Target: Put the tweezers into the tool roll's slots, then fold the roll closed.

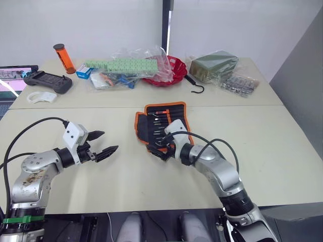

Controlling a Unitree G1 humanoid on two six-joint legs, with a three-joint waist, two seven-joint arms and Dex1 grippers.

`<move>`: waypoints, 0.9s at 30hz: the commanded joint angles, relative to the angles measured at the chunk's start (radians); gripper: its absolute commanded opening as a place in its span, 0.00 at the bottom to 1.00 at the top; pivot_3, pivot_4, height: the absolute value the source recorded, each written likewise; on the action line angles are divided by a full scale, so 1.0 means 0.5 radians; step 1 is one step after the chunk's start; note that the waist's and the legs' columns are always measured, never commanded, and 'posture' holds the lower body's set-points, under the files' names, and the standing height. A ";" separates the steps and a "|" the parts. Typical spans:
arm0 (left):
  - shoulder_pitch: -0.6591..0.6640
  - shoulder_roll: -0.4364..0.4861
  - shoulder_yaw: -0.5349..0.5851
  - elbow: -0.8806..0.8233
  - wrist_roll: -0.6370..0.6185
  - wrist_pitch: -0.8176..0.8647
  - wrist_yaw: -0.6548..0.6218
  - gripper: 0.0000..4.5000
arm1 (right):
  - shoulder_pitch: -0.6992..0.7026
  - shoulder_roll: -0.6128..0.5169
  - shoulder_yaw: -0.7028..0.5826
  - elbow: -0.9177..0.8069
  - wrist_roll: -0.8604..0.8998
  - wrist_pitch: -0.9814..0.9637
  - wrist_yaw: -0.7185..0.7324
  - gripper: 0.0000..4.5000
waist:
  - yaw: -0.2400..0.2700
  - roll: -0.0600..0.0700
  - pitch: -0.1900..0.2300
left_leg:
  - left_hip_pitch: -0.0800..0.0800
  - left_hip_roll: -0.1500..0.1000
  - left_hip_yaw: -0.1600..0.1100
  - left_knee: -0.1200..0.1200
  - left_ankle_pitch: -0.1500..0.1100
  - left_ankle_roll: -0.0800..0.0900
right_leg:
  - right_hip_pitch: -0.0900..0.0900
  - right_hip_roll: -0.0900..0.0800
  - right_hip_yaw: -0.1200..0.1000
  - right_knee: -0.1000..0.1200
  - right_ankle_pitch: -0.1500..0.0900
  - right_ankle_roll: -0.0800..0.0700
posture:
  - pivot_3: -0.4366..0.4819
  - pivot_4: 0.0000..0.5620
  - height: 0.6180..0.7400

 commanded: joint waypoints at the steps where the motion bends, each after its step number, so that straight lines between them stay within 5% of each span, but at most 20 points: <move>1: 0.043 0.033 0.072 -0.104 -0.062 0.008 0.018 1.00 | -0.101 0.047 0.091 0.073 -0.094 -0.099 -0.015 0.99 | 0.000 0.000 0.000 | 0.000 0.000 0.000 0.000 0.000 0.000 | 0.000 0.000 0.000 0.000 0.000 0.000 | 0.48 0.27 1.00; 13: 0.134 0.070 0.086 -0.203 -0.072 -0.016 0.038 1.00 | -0.302 0.236 0.182 0.485 -0.282 -0.311 -0.029 0.99 | 0.000 0.001 0.000 | 0.001 0.000 0.000 -0.002 0.000 0.000 | -0.001 0.000 0.000 0.000 0.000 -0.001 | 0.48 0.27 1.00; 27: 0.167 0.077 0.088 -0.201 -0.083 -0.010 0.049 1.00 | -0.359 0.275 0.221 0.716 -0.423 -0.702 0.061 0.00 | -0.004 0.001 0.001 | 0.002 0.001 0.001 -0.005 0.000 0.000 | -0.002 0.000 0.000 0.000 0.000 -0.001 | 0.48 0.27 1.00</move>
